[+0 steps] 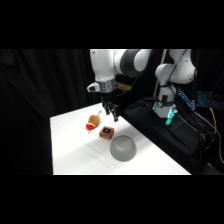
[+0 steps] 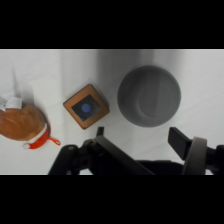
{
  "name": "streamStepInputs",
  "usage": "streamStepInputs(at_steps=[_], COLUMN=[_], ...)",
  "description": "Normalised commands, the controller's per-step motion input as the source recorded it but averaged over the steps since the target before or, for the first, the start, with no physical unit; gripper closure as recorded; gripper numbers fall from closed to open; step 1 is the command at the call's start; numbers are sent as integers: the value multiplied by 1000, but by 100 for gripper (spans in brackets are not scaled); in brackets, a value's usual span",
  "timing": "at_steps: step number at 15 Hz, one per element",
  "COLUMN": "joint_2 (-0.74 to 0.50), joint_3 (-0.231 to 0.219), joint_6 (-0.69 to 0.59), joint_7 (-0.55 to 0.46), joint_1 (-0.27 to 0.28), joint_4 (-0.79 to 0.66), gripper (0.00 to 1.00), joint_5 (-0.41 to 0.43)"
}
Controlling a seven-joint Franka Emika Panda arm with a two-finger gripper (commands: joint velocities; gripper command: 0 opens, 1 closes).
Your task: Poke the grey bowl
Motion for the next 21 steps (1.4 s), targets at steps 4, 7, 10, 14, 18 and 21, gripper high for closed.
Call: streamStepInputs(at_steps=[4,7,10,14,18,21], joint_2=[18,53,53,-35,10,146], joint_3=[66,113,76,31,17,21], joint_6=[-4,52,131,259,245,266], joint_7=[88,148,219,259,174,41], joint_1=[36,106,98,68,34,23], joint_4=[43,93,71,-90,-134,-88], gripper=[0,0,27,75,100,100], joint_5=[12,37,-61,-179,-125,-69])
